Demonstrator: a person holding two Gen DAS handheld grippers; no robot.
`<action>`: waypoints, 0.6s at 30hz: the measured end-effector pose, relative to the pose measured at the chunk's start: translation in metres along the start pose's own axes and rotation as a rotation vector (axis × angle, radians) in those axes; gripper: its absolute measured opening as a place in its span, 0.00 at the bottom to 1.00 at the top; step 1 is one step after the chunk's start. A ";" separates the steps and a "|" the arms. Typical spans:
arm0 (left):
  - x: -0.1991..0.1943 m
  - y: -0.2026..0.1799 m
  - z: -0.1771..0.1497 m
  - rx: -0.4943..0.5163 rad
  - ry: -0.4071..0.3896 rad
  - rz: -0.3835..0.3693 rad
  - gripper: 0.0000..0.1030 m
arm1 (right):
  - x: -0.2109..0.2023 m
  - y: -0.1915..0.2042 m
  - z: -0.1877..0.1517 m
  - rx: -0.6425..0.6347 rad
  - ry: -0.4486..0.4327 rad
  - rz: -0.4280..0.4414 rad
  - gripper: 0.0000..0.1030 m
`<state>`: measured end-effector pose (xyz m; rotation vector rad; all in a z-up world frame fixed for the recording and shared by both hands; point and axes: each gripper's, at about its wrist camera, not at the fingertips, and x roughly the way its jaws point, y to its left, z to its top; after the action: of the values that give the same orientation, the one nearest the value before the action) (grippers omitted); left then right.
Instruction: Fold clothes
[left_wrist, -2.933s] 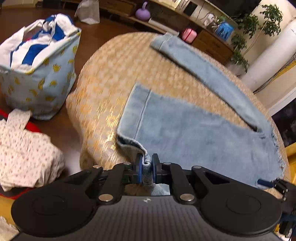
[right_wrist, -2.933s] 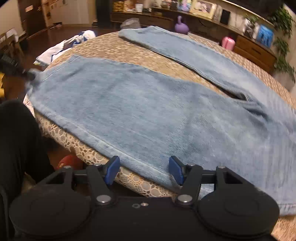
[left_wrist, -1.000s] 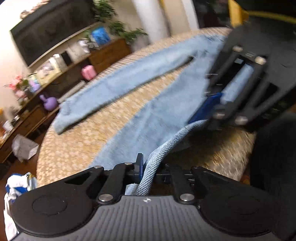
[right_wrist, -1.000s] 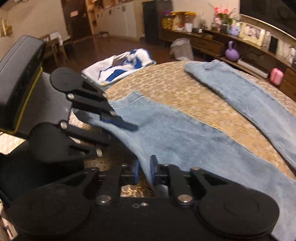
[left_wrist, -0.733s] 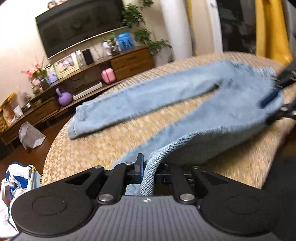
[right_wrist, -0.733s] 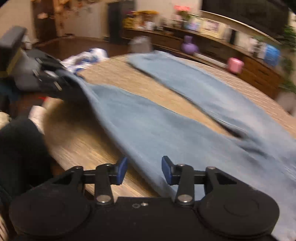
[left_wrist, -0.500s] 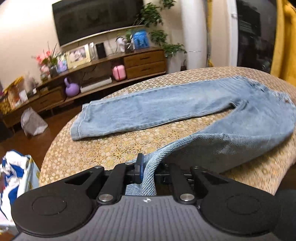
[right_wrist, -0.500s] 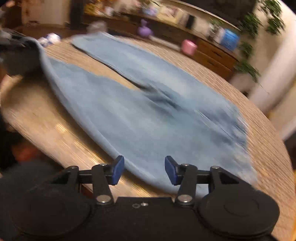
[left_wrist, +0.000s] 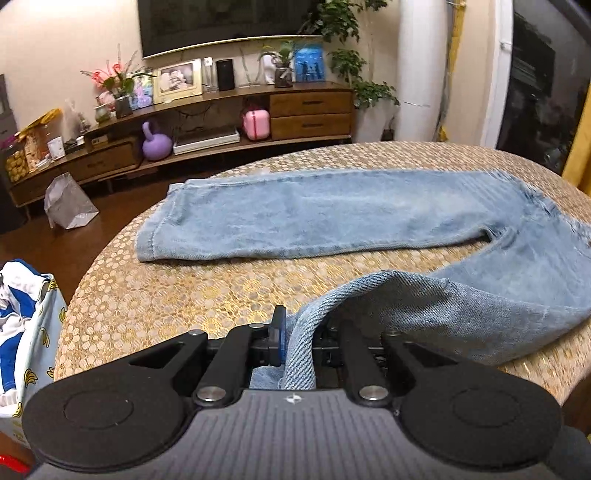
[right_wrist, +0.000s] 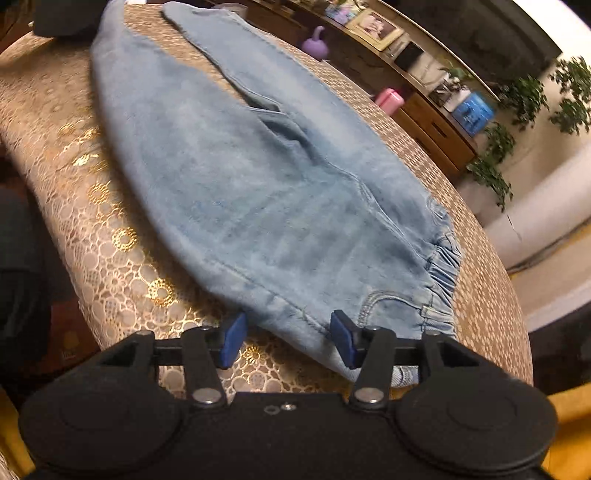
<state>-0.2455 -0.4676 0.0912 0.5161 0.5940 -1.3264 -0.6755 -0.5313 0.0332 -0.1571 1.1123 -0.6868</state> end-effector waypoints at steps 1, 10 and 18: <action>0.002 0.001 0.003 -0.012 -0.001 0.003 0.09 | 0.001 -0.001 0.000 0.001 -0.004 0.000 1.00; 0.019 0.009 0.016 -0.055 -0.003 0.010 0.09 | 0.026 -0.020 0.007 0.024 0.019 0.051 1.00; -0.007 -0.001 -0.004 0.096 -0.032 0.102 0.07 | 0.006 -0.029 0.009 0.241 -0.032 -0.023 1.00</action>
<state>-0.2475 -0.4598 0.0925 0.5947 0.4733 -1.2678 -0.6786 -0.5595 0.0455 0.0253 0.9895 -0.8299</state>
